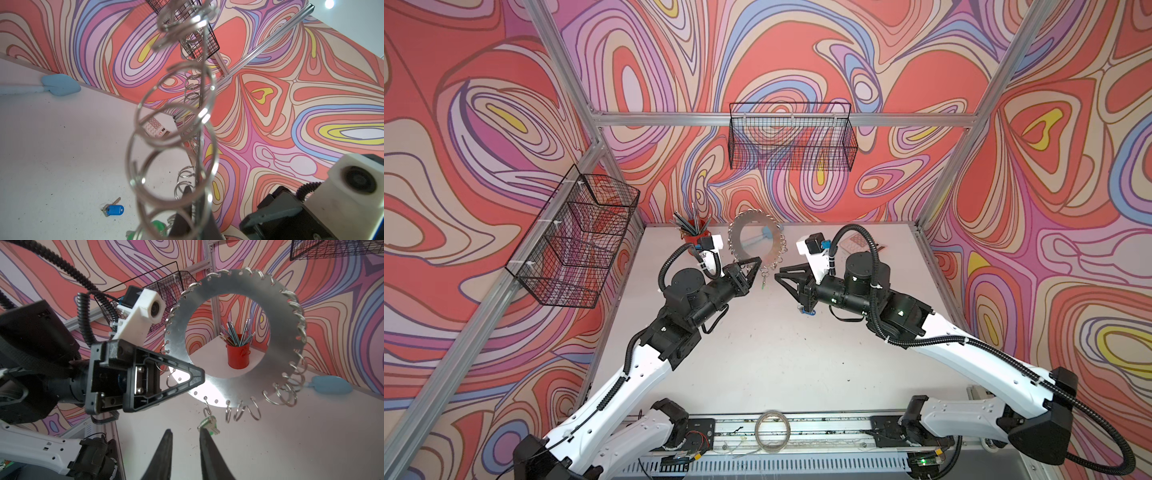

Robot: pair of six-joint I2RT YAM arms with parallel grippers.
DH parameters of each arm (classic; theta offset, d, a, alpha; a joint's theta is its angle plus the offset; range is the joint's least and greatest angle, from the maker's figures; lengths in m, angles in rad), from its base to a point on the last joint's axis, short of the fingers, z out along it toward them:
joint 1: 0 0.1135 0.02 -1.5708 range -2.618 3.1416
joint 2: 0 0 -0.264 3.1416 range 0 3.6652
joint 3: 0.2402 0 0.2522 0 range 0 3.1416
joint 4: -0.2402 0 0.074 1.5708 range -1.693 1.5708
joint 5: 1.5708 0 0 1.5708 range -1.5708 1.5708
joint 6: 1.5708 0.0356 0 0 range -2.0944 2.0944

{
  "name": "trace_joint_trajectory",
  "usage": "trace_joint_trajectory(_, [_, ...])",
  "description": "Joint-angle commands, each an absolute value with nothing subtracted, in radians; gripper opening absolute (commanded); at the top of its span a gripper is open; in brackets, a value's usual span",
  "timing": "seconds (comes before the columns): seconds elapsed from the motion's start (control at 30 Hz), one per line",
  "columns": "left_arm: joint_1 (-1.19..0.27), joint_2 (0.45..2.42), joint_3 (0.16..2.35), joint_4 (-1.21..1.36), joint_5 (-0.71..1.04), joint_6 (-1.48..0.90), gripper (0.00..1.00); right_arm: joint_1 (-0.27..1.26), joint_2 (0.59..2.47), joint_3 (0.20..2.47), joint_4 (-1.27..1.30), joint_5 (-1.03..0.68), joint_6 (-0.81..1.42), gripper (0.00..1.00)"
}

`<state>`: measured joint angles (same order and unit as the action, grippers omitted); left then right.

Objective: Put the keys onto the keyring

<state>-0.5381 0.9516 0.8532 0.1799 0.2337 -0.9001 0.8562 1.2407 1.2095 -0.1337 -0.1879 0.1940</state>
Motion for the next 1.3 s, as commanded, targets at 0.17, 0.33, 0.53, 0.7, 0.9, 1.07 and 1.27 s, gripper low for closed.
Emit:
trace_joint_trajectory(0.17, [-0.546,0.938,0.897,0.212,0.224,-0.933,0.00,0.854,1.333,1.251,-0.102,-0.219,0.151,0.25])
trace_joint_trajectory(0.33, [-0.546,0.931,0.896,0.213,0.225,-0.932,0.00,0.854,1.360,1.272,-0.125,-0.145,0.132,0.25])
trace_joint_trajectory(0.53, [-0.547,0.932,0.896,0.215,0.229,-0.929,0.00,0.854,1.356,1.267,-0.135,-0.116,0.125,0.26])
trace_joint_trajectory(0.7, [-0.546,0.938,0.893,0.226,0.239,-0.934,0.00,0.853,1.369,1.270,-0.146,-0.087,0.111,0.28])
trace_joint_trajectory(0.9, [-0.546,0.935,0.893,0.226,0.240,-0.933,0.00,0.853,1.379,1.277,-0.140,-0.083,0.100,0.28])
trace_joint_trajectory(1.07, [-0.547,0.937,0.888,0.228,0.245,-0.936,0.00,0.853,1.388,1.276,-0.103,-0.116,0.107,0.28])
trace_joint_trajectory(1.27, [-0.546,0.940,0.887,0.227,0.251,-0.934,0.00,0.854,1.400,1.292,-0.071,-0.143,0.115,0.24])
